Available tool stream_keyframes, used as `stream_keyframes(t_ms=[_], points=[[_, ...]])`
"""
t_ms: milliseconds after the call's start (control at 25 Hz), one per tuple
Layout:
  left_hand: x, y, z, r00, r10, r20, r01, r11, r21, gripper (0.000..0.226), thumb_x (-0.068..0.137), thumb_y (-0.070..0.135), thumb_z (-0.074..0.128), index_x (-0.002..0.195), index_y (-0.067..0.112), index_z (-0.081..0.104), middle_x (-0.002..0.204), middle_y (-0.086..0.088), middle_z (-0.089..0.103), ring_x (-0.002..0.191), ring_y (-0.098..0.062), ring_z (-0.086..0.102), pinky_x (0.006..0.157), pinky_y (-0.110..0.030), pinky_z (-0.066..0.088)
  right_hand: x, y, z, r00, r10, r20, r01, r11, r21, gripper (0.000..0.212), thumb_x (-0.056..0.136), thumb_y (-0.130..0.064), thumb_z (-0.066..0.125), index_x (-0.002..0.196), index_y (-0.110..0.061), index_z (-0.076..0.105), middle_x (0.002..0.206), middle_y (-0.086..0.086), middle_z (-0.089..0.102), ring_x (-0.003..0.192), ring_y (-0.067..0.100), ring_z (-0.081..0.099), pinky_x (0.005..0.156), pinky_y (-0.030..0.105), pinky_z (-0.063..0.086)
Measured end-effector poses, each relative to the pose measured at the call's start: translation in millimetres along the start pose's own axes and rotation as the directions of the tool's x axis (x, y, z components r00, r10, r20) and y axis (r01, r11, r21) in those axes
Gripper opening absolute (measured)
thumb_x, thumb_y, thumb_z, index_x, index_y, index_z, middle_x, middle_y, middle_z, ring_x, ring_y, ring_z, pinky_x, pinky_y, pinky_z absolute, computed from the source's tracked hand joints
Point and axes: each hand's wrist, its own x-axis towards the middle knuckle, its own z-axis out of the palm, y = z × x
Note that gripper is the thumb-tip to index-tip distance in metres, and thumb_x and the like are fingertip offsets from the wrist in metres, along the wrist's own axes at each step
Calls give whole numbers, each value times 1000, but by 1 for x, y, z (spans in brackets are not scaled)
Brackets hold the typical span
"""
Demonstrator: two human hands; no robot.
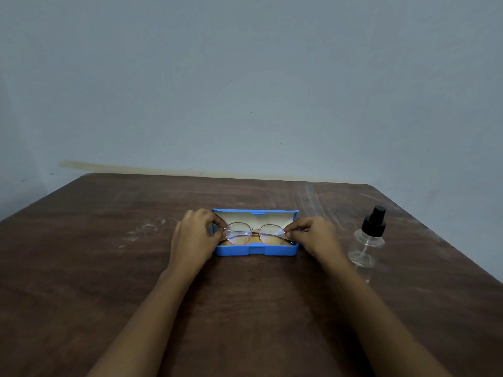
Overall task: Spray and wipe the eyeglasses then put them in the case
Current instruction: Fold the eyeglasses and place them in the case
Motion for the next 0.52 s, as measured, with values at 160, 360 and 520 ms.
stream_keyframes(t_ms=[160, 360, 520], points=[[1, -2, -2, 999, 7, 34, -4, 996, -91, 12, 77, 16, 66, 77, 28, 65, 98, 4, 63, 73, -10, 46, 69, -29, 40, 1, 0, 0, 1000, 3, 0, -3, 1000, -23, 18, 83, -8, 64, 99, -9, 71, 109, 8, 67, 85, 8, 50, 50, 5, 37], [-1, -5, 0, 999, 25, 35, -19, 987, -161, 12, 78, 13, 65, 79, 25, 66, 98, 4, 61, 75, -8, 50, 70, -27, 41, 0, 3, 3, 1000, -4, -2, 4, 1000, 13, 17, 83, -8, 64, 98, -7, 71, 106, 10, 69, 86, 11, 54, 51, 3, 39], [-6, -7, 2, 999, 40, -5, -41, 980, -193, 11, 79, 13, 63, 81, 24, 66, 97, 8, 57, 77, -8, 52, 70, -26, 41, -2, 7, 7, 999, -36, -35, 37, 999, 28, 16, 84, -7, 59, 94, -11, 72, 103, 8, 68, 83, 13, 54, 60, 14, 38]])
